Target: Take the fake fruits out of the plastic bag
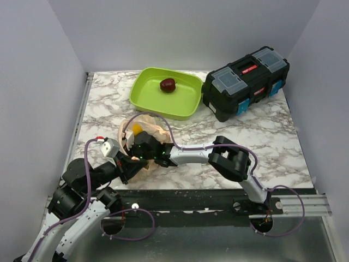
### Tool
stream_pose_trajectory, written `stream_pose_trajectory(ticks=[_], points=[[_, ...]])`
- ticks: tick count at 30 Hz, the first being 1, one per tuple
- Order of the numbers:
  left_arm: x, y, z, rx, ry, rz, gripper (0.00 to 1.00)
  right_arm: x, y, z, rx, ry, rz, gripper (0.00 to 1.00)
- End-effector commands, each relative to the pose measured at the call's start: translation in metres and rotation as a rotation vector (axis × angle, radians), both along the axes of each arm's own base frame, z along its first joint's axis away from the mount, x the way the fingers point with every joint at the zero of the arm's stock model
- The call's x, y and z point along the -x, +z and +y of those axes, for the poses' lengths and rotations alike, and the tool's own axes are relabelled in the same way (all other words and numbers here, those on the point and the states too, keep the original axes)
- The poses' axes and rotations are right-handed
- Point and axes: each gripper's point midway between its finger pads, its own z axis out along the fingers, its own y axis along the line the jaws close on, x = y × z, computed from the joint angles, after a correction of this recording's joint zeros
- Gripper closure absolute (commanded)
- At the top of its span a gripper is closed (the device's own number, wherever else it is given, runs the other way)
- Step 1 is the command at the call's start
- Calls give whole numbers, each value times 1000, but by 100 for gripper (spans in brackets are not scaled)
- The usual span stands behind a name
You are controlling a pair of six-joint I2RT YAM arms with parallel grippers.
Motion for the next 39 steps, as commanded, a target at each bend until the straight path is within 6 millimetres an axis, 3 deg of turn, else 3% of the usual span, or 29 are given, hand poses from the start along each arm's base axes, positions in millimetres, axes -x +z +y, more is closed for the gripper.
stream_pose_trajectory(ticks=[1, 4, 9, 15, 21, 25, 33, 39], points=[[-2, 2, 2, 8, 16, -20, 100, -1, -99, -29, 257, -70, 10, 8], [-4, 3, 4, 10, 34, -28, 100, -4, -113, -33, 300, -85, -1, 12], [-6, 3, 7, 9, 54, -30, 100, -5, -120, -40, 338, -100, -8, 17], [-8, 2, 8, 6, 67, -29, 100, -6, -105, -47, 304, -146, -2, 22], [-10, 0, 7, -1, 71, -18, 100, -14, -51, -30, 201, -179, -2, 53], [-11, 0, 9, 2, 82, -20, 100, -20, -10, -32, 137, -209, -34, 74], [-13, -1, 9, -3, 89, -12, 100, -38, 47, -64, 77, -343, -95, 85], [-16, -1, 13, -2, 125, -9, 100, -38, 82, -81, 21, -371, -104, 89]])
